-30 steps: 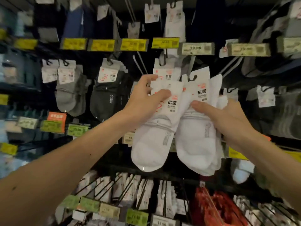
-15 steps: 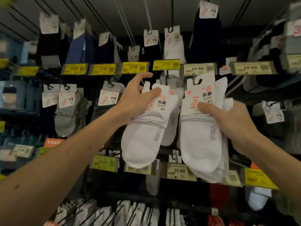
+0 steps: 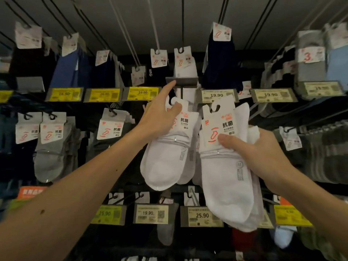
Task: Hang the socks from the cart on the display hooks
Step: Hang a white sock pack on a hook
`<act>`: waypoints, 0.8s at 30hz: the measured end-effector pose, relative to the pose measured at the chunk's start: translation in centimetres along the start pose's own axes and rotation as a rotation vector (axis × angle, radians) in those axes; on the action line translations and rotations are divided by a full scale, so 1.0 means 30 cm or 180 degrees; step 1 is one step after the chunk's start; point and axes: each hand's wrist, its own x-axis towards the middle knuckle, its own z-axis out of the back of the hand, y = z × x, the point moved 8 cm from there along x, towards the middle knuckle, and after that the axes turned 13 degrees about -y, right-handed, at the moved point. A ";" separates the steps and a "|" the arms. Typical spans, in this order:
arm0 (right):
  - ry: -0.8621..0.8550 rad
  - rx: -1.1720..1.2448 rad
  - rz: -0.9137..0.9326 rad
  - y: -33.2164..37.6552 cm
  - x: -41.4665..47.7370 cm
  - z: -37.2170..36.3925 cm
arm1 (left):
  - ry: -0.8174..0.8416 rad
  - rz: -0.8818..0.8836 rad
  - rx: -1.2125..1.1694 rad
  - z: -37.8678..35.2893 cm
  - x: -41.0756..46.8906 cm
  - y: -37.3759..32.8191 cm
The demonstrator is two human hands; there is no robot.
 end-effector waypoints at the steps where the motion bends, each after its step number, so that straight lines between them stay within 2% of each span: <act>1: 0.0008 0.0004 0.0009 0.002 -0.002 -0.001 | 0.0004 -0.0010 -0.0014 -0.008 0.005 -0.005; 13: 0.0085 -0.0013 -0.0127 -0.031 -0.011 -0.001 | -0.0011 0.0009 0.0392 -0.108 0.032 0.040; 20: 0.0121 -0.0018 -0.0260 -0.060 -0.013 -0.002 | -0.0134 -0.0251 0.0536 -0.120 0.027 0.084; 24: 0.0115 0.0056 -0.0348 -0.074 -0.023 -0.005 | -0.0033 -0.0046 0.0718 -0.089 -0.008 0.104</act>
